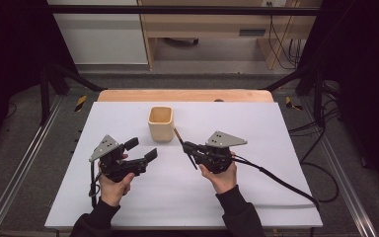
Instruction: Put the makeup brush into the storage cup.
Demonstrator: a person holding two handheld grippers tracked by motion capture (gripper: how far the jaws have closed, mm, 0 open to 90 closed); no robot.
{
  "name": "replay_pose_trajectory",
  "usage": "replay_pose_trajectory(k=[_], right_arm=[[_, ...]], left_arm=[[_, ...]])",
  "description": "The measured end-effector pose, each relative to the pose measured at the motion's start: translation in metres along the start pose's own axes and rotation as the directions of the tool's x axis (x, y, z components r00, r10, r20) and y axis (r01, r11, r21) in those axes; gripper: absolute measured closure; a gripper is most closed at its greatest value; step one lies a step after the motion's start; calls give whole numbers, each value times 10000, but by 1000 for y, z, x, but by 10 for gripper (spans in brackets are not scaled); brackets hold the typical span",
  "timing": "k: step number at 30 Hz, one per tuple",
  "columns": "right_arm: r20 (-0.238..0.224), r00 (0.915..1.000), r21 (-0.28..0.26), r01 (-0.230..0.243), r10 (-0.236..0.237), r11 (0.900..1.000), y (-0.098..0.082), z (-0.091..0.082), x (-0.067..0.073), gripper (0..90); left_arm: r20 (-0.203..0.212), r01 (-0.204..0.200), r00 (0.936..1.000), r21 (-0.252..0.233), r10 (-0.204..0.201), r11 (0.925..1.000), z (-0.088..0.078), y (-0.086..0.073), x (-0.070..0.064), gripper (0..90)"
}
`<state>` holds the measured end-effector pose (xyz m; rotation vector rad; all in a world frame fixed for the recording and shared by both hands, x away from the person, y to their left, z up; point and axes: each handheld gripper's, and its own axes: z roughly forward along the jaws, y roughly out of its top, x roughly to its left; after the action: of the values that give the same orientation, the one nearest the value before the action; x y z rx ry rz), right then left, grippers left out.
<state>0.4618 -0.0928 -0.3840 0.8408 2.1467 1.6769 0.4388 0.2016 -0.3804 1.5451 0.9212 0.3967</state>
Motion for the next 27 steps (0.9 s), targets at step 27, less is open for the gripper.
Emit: replay_pose_trajectory(k=[27], right_arm=[[-127,9999,-71,-55,54,10000,-14,17,12,837]], left_arm=[[330,491,9983,-356,-480,9982,19,-2,-12,218]])
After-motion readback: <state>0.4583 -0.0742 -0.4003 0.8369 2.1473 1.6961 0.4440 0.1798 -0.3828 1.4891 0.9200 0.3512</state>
